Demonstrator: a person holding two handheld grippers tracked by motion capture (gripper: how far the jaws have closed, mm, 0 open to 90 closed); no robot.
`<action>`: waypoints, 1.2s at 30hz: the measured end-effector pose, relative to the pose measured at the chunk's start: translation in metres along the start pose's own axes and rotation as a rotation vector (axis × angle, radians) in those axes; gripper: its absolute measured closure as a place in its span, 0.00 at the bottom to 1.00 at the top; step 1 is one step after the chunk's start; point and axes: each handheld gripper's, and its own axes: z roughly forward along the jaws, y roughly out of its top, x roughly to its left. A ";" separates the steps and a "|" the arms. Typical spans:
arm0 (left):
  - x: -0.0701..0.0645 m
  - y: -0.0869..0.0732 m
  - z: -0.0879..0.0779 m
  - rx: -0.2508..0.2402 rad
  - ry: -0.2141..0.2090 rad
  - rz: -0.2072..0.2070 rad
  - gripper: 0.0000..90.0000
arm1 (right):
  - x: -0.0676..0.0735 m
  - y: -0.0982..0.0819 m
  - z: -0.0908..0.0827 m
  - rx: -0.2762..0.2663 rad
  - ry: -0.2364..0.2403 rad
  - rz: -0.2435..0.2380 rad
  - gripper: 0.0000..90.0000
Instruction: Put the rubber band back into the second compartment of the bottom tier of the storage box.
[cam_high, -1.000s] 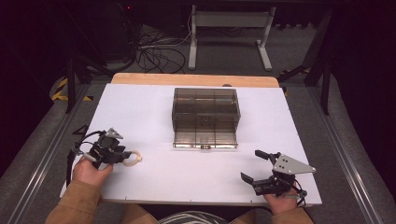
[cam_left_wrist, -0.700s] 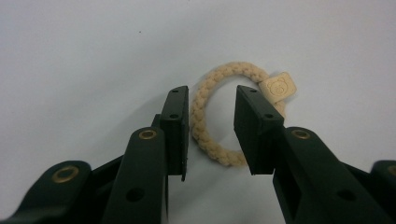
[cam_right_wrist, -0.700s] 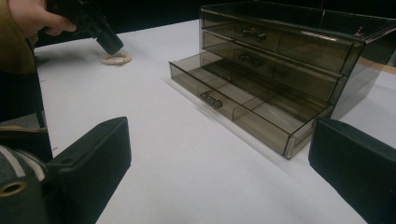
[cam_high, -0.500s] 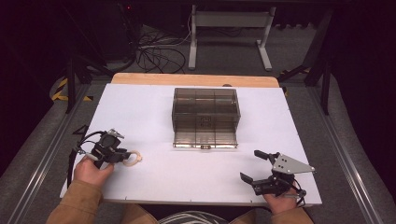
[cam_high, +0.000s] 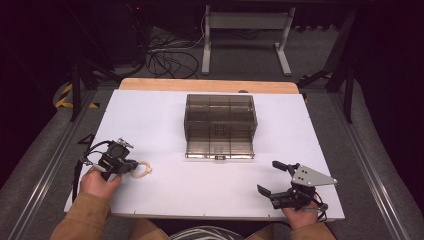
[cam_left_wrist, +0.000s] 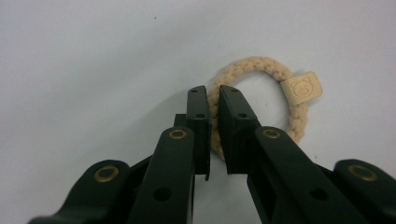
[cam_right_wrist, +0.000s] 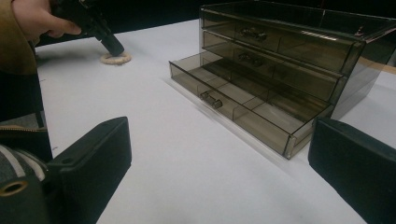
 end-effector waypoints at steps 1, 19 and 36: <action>0.000 0.000 0.000 0.000 0.000 -0.001 0.93 | 0.000 0.000 0.000 0.000 0.000 0.000 0.07; -0.002 -0.001 -0.016 -0.105 -0.004 -0.012 0.94 | 0.000 0.000 0.000 0.001 -0.003 -0.001 0.07; -0.002 -0.005 -0.036 -0.245 -0.011 -0.040 0.93 | 0.000 0.000 0.000 0.001 -0.003 -0.001 0.07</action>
